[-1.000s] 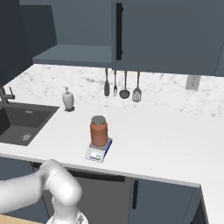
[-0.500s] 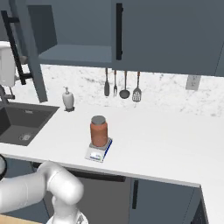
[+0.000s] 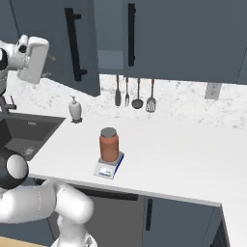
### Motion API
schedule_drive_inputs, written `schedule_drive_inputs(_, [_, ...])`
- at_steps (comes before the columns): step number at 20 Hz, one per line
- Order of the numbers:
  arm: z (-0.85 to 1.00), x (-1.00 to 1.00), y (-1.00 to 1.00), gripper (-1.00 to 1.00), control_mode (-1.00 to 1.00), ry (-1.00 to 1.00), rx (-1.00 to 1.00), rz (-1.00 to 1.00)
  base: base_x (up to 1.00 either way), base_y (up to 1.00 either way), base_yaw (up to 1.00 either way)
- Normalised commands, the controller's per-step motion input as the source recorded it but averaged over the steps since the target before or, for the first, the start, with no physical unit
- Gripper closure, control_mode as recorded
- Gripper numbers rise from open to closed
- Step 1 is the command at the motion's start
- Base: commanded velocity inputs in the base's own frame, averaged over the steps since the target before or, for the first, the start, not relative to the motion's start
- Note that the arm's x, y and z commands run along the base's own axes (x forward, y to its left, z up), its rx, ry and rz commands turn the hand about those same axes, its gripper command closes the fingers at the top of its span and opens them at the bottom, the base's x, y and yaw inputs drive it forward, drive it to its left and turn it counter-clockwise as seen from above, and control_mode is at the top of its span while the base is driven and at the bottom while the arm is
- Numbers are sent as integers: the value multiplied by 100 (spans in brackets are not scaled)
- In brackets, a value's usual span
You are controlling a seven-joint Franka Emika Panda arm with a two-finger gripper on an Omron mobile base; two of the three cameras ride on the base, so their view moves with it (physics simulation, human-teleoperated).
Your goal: Pick the honey bottle and place it on the digital scale for weighing, and close the cabinet.
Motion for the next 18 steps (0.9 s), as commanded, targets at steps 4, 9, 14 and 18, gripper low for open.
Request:
schedule_drive_inputs(4, [8, 84, -75, -100, -100, 0, 10, 1, 0, 0, 0])
schedule_drive_inputs(9, [1, 85, -89, -100, -100, -5, 12, 5, 0, 0, 0])
schedule_drive_inputs(14, [-10, 99, -90, -100, -100, -21, 11, 15, 0, 0, 0])
schedule_drive_inputs(18, [-3, 98, -82, -100, -100, -19, 15, 17, 0, 0, 0])
